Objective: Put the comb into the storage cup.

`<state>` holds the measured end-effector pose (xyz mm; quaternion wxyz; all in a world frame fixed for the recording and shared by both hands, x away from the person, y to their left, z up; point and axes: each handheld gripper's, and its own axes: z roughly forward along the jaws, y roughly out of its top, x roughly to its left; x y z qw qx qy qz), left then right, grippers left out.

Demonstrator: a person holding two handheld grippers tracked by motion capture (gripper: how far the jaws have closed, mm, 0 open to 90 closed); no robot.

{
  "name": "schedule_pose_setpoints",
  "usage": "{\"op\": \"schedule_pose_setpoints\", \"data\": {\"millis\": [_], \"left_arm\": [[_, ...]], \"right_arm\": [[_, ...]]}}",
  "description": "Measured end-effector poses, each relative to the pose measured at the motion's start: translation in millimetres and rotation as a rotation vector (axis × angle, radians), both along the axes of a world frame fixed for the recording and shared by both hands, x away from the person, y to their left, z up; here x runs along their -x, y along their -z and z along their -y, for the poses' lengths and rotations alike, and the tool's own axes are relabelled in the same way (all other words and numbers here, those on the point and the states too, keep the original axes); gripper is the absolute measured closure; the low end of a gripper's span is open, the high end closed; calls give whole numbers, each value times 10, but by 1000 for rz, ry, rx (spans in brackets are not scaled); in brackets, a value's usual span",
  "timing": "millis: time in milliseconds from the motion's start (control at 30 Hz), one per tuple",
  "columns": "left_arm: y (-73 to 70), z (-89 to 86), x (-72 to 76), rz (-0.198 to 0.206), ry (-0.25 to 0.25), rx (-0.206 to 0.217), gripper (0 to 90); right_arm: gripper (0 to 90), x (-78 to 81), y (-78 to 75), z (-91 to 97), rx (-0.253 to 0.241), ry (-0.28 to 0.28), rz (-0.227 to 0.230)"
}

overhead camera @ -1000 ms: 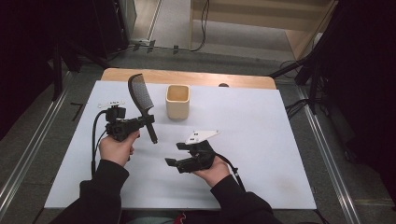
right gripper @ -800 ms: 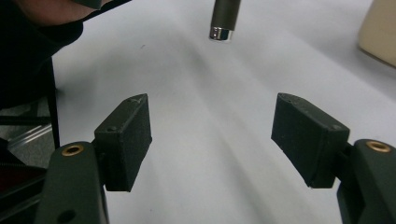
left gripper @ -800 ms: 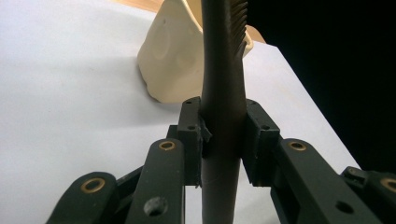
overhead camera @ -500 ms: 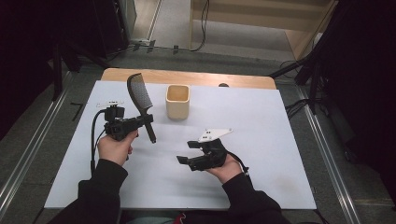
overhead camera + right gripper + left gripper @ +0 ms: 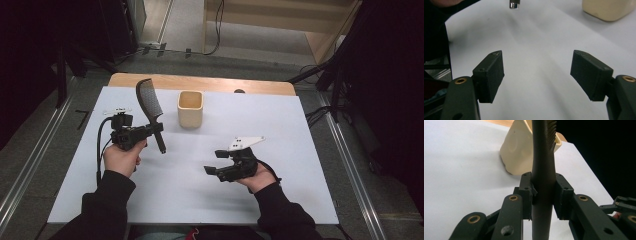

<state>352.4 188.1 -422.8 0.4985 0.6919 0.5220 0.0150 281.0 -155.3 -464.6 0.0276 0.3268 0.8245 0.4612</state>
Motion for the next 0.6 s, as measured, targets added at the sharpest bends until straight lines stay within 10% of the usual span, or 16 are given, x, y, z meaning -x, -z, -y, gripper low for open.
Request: {"op": "schedule_pose_setpoints", "data": {"millis": [600], "left_arm": [[-22,16,-26,18,20,7,725]], "right_arm": [[251,119,11,407,7,33,-20]]}}
